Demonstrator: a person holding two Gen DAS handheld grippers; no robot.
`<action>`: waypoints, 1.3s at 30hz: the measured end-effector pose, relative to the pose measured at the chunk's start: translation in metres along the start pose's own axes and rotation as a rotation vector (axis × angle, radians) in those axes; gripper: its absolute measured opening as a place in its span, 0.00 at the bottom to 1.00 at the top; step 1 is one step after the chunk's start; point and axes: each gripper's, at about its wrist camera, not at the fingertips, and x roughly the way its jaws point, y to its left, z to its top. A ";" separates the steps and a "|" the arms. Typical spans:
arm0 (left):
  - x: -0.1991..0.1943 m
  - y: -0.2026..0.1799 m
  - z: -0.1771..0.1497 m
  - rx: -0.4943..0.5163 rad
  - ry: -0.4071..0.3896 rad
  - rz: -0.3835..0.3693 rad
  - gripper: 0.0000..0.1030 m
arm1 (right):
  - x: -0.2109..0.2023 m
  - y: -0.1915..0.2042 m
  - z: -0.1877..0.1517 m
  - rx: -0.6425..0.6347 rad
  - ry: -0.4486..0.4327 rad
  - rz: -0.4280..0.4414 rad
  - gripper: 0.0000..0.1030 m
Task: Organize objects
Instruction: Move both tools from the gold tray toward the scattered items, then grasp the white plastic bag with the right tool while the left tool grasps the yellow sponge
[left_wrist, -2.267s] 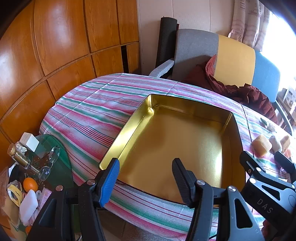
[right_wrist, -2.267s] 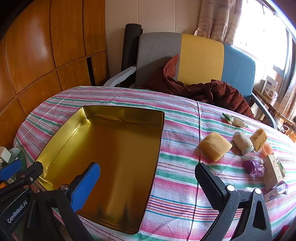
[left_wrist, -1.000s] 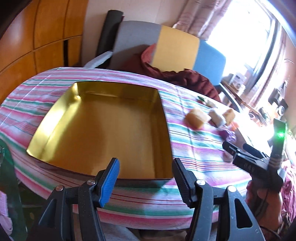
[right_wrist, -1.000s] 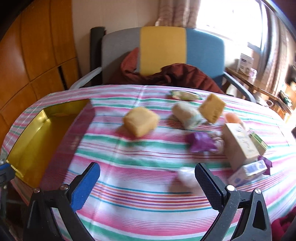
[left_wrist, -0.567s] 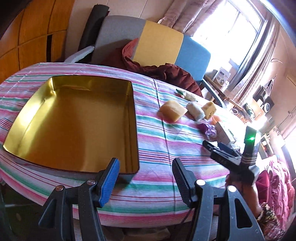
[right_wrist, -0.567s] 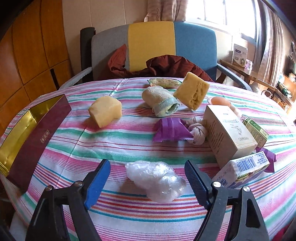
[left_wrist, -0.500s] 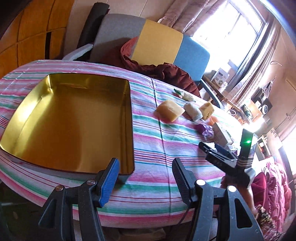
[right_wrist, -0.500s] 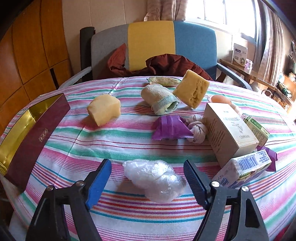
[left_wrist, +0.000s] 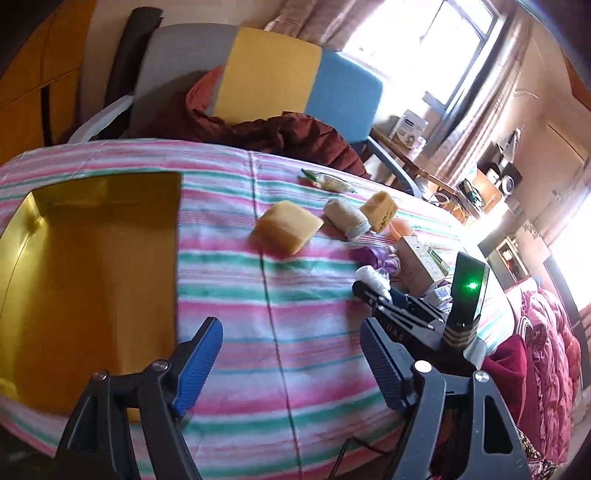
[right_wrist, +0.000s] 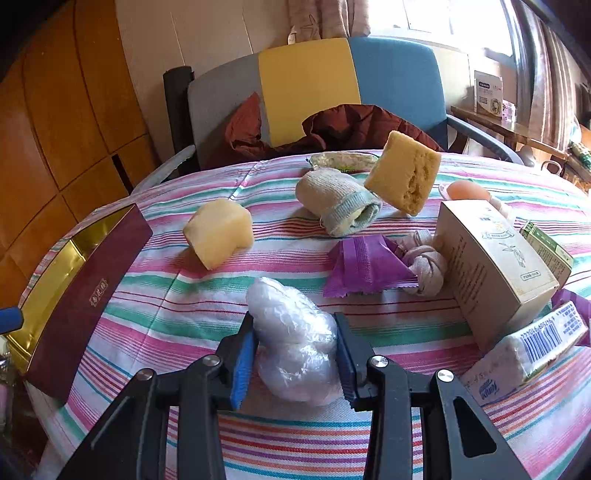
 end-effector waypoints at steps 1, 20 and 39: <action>0.008 -0.002 0.005 0.006 0.009 0.011 0.76 | 0.001 0.000 -0.001 0.004 0.002 0.000 0.38; 0.156 -0.026 0.080 0.184 0.016 0.129 0.85 | 0.005 -0.011 -0.007 0.063 -0.021 0.030 0.39; 0.162 0.000 0.056 0.077 -0.064 0.105 0.71 | 0.004 -0.011 -0.008 0.061 -0.028 0.021 0.38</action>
